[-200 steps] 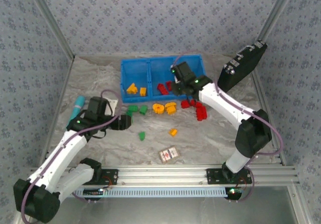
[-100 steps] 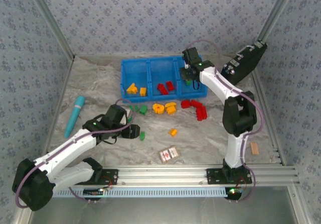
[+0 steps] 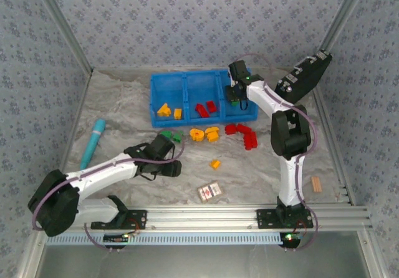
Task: Sort the legos into containers by color
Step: Place the lego in the container, then pick up the lego from the middle-left of the table.
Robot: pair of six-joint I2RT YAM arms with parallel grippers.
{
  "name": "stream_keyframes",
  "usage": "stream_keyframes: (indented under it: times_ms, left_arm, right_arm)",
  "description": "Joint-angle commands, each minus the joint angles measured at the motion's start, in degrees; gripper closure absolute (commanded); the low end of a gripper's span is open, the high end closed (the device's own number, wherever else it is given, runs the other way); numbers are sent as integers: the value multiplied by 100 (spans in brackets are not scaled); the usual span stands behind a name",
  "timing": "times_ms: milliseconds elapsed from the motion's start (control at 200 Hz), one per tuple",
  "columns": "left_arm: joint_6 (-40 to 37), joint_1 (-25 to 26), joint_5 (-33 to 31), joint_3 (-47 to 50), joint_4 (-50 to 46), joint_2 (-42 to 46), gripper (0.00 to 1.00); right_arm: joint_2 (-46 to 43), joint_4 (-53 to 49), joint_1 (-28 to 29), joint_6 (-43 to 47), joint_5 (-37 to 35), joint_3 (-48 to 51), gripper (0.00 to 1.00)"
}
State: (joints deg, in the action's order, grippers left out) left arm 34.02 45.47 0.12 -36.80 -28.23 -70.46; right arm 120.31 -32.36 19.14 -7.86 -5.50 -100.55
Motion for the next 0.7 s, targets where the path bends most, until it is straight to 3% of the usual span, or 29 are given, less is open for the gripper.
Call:
stream_keyframes:
  times_ms: [0, 520, 695]
  left_arm:
    - [134, 104, -83, -330, 186, -209, 31]
    - [392, 225, -193, -520, 192, -878, 35]
    - [456, 251, -238, -461, 239, -945, 38]
  right_arm:
    - [88, -31, -36, 80, 120, -155, 68]
    - [10, 41, -121, 167, 311, -56, 45]
    - [-175, 97, -121, 196, 295, 74, 42]
